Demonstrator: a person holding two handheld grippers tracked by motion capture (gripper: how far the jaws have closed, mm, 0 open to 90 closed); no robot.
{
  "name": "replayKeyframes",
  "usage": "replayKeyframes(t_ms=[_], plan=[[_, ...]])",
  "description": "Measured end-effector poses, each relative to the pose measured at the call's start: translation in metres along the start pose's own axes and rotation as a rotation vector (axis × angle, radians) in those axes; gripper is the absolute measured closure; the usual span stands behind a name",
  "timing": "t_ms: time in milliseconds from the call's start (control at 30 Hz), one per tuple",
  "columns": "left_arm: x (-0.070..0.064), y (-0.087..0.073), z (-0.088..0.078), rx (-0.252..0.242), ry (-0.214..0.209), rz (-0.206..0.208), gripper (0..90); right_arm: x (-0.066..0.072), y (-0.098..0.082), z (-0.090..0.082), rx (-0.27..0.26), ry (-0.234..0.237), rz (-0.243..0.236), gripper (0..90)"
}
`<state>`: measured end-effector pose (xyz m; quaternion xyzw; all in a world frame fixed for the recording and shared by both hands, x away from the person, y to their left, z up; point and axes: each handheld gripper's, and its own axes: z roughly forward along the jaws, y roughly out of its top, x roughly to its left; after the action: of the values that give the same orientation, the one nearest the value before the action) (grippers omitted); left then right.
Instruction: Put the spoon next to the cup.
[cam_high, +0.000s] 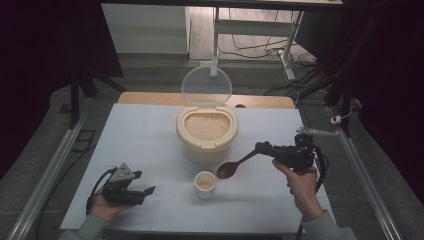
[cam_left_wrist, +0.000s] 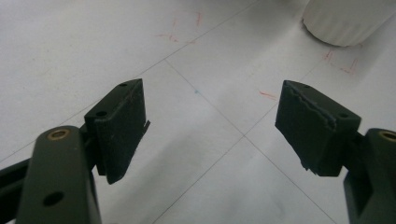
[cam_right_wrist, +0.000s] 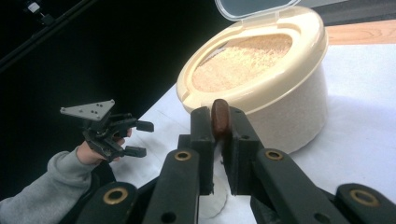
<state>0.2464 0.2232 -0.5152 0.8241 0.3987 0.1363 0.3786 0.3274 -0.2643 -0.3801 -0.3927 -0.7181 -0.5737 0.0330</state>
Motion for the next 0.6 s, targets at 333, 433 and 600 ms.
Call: replayKeyframes(t_ms=[333,433,600], plan=[[-0.001,0.000,0.000,0.002,-0.002,0.003,24.2,-0.009,0.002,-0.012,0.055,-0.017,0.003,82.9],[-0.001,0.000,0.001,0.004,-0.003,0.006,24.2,-0.011,0.000,-0.011,0.078,-0.022,0.002,82.9],[0.000,0.000,0.001,0.005,-0.002,0.007,24.2,-0.012,-0.003,-0.007,0.116,-0.023,-0.006,82.9]])
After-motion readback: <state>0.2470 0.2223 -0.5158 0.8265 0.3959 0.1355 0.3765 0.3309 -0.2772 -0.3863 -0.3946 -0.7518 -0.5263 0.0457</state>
